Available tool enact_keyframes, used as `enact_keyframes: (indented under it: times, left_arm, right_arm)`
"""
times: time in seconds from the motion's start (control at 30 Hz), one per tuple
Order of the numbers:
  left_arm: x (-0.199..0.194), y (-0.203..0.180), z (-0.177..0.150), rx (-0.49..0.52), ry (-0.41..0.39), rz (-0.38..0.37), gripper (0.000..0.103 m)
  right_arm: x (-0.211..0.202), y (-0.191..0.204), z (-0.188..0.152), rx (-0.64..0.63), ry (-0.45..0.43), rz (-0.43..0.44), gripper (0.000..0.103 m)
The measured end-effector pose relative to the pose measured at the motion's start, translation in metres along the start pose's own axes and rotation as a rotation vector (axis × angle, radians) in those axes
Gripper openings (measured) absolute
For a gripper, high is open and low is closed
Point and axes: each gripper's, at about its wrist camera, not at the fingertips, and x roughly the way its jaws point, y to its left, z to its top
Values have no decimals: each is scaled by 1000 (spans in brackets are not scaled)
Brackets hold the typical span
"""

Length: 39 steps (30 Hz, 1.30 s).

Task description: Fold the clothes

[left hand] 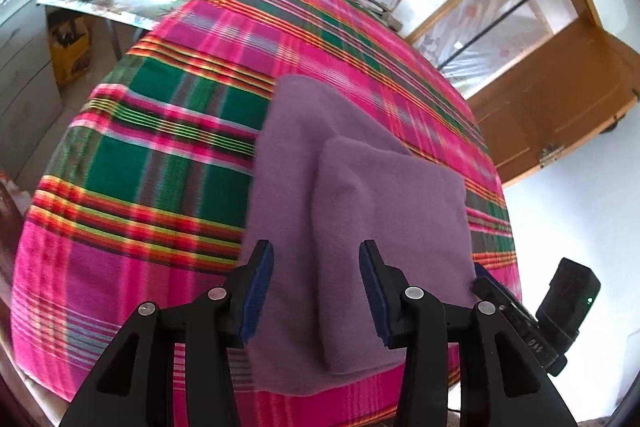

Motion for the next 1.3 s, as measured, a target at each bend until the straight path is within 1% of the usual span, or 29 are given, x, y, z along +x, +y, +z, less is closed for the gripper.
enact_keyframes:
  times: [0.03, 0.07, 0.2, 0.3, 0.33, 0.63, 0.8, 0.9, 1.03, 1.3]
  left_arm:
    - [0, 5, 2, -17, 4, -7, 57]
    - [1, 11, 4, -40, 12, -24, 60]
    - [8, 31, 10, -117, 53, -109, 61]
    - [16, 37, 14, -139, 86, -162, 63]
    - [18, 38, 16, -139, 94, -176, 64]
    - [27, 43, 27, -96, 158, -283, 67]
    - [33, 48, 32, -106, 182, -365, 69]
    - [38, 43, 34, -80, 205, -386, 69]
    - [45, 33, 38, -31, 233, -404, 70]
    - [60, 21, 49, -8, 278, -414, 70]
  right_arm:
    - [1, -3, 2, 17, 8, 14, 61]
    - [2, -7, 4, 35, 19, 30, 63]
    - [12, -17, 12, 92, 59, 94, 64]
    - [21, -22, 15, 113, 92, 135, 66]
    - [24, -24, 16, 117, 102, 143, 66]
    - [40, -33, 26, 142, 176, 229, 67]
    - [46, -34, 32, 146, 203, 267, 67]
    - [51, -34, 35, 143, 216, 285, 67]
    - [55, -32, 37, 136, 232, 289, 67]
    - [57, -32, 37, 131, 248, 300, 67]
